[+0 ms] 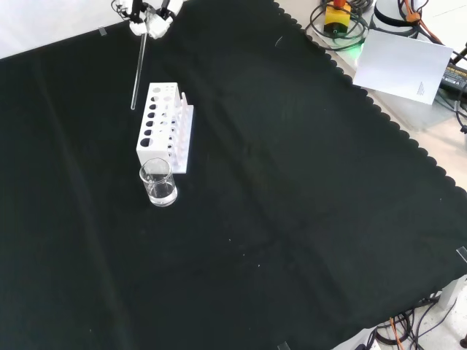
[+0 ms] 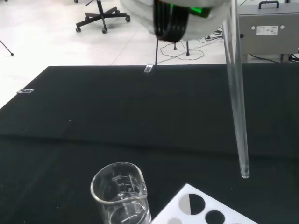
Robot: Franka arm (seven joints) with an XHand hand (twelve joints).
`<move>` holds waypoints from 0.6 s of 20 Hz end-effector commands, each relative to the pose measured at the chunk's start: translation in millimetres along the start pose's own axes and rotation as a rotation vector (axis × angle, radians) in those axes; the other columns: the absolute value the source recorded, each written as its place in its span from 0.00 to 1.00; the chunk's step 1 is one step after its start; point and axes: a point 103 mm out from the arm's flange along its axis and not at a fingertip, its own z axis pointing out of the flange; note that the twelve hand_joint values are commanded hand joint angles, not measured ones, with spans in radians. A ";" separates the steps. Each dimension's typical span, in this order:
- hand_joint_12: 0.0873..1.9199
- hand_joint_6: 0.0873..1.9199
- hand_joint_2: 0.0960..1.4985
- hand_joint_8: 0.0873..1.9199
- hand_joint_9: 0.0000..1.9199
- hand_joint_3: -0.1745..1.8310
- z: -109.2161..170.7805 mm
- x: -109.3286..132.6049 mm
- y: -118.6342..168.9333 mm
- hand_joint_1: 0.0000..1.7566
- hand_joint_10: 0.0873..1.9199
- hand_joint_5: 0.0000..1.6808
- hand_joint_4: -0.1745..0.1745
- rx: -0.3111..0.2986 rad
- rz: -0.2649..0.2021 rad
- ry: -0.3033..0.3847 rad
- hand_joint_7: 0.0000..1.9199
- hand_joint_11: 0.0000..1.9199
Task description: Put the glass rod back on the white test tube rack.
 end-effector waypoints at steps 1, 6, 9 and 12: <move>0.39 0.19 0.55 0.56 0.86 0.28 0.3 -2.7 -1.4 0.74 0.36 0.70 0.00 -0.002 0.009 -0.002 0.59 0.62; 0.39 0.19 0.55 0.56 0.86 0.28 2.0 -17.7 -5.2 0.74 0.36 0.70 0.00 0.008 0.031 -0.001 0.59 0.62; 0.39 0.19 0.55 0.56 0.86 0.28 1.5 -26.4 -8.2 0.74 0.36 0.70 0.00 0.005 0.050 -0.002 0.59 0.62; 0.39 0.19 0.55 0.56 0.86 0.28 -0.3 -33.5 -11.2 0.74 0.36 0.70 0.00 0.002 0.065 -0.003 0.59 0.62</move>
